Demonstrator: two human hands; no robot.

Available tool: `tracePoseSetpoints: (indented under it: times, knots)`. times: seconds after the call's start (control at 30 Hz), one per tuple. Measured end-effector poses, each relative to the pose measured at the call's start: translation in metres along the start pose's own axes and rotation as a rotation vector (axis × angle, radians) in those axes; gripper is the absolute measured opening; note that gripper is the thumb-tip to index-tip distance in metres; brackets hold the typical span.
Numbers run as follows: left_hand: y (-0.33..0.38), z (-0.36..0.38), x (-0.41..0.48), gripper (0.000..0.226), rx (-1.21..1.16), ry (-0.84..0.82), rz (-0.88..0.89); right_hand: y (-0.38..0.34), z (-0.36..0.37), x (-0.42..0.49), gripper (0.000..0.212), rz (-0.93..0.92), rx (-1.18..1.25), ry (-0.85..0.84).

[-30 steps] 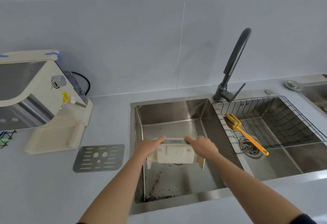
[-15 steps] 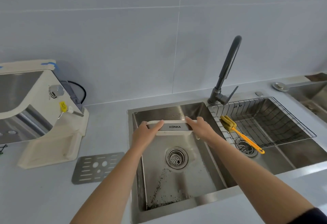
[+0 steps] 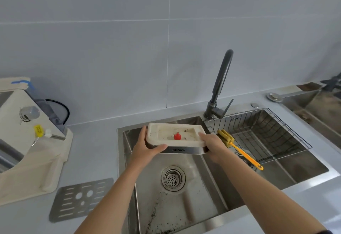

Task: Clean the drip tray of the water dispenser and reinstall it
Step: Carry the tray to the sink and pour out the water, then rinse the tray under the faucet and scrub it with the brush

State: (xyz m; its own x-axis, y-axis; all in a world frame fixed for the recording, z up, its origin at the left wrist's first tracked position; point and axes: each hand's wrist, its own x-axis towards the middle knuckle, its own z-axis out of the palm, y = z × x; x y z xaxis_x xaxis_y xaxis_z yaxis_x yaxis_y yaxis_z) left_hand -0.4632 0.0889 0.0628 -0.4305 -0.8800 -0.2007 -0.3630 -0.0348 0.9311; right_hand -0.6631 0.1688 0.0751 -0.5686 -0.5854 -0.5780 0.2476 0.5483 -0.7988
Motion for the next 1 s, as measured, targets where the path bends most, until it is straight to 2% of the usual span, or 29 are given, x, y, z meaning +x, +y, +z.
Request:
tracePoseSetpoints:
  times: [0.13, 0.23, 0.27, 0.33, 0.4, 0.57, 0.73, 1.0]
  knots:
    - [0.006, 0.021, 0.006, 0.099, -0.128, -0.032, -0.056, -0.001, -0.015, 0.015, 0.018, -0.067, -0.007, -0.021]
    - [0.012, 0.040, 0.012, 0.106, -0.330, 0.028, -0.152, 0.000, -0.029, 0.027, 0.015, -0.123, -0.017, -0.055]
    - [0.016, 0.047, 0.015, 0.099, -0.450, 0.070, -0.194, 0.000, -0.035, 0.030, 0.018, -0.142, -0.019, -0.068]
    - [0.025, 0.061, 0.019, 0.069, -0.688, 0.125, -0.283, 0.000, -0.047, 0.039, 0.025, -0.176, -0.021, -0.106]
    - [0.035, 0.073, 0.022, 0.039, -0.788, 0.109, -0.348, -0.002, -0.062, 0.045, 0.025, -0.198, -0.032, -0.144]
    - [0.039, 0.099, 0.028, 0.041, -0.741, 0.120, -0.427, -0.006, -0.089, 0.063, 0.030, -0.237, -0.092, -0.216]
    - [0.035, 0.113, 0.028, 0.050, -0.729, 0.252, -0.492, -0.009, -0.100, 0.071, 0.036, -0.227, -0.119, -0.286]
    - [0.029, 0.114, 0.043, 0.026, -0.771, 0.351, -0.475, -0.017, -0.094, 0.086, 0.040, -0.214, -0.094, -0.330]
